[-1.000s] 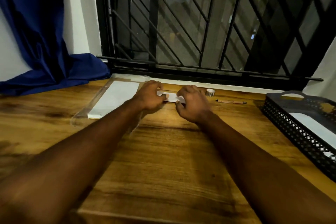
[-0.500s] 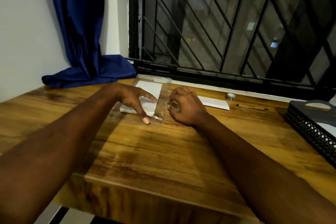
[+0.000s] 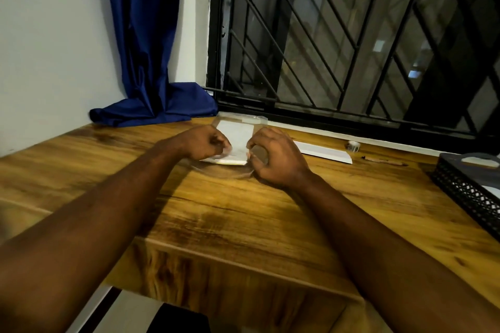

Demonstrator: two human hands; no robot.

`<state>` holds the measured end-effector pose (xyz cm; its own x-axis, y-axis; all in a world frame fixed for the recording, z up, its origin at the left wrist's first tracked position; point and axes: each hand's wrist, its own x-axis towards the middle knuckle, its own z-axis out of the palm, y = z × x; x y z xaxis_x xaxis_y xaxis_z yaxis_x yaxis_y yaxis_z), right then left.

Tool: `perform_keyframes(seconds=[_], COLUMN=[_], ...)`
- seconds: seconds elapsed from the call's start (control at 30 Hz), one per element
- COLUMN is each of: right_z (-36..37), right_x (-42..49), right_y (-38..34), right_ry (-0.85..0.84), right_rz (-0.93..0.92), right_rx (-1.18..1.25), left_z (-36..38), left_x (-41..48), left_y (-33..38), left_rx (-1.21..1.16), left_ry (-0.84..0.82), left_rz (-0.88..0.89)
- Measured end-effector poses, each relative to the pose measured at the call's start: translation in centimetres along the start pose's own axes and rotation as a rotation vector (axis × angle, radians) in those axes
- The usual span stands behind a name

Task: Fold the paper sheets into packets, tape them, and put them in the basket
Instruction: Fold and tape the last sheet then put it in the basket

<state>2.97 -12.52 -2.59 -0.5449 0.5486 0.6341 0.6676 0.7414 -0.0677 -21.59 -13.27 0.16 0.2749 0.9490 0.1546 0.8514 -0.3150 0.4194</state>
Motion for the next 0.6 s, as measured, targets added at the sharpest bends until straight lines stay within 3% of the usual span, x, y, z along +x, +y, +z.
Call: perform_keyframes(seconds=[0.2, 0.43, 0.6], right_z=[0.0, 2.1, 2.8], right_x=[1.0, 2.1, 2.2], right_y=[-3.5, -5.1, -5.2], right_ry=[-0.086, -0.356, -0.284], right_rz=[-0.038, 0.319, 0.294], right_rx=[-0.129, -0.435, -0.497], left_z=[0.2, 0.9, 1.0], left_x=[-0.4, -0.3, 0.0], left_y=[0.0, -0.4, -0.8], left_rx=[0.001, -0.06, -0.058], left_ry=[0.12, 0.18, 0.195], left_rz=[0.018, 0.061, 0.055])
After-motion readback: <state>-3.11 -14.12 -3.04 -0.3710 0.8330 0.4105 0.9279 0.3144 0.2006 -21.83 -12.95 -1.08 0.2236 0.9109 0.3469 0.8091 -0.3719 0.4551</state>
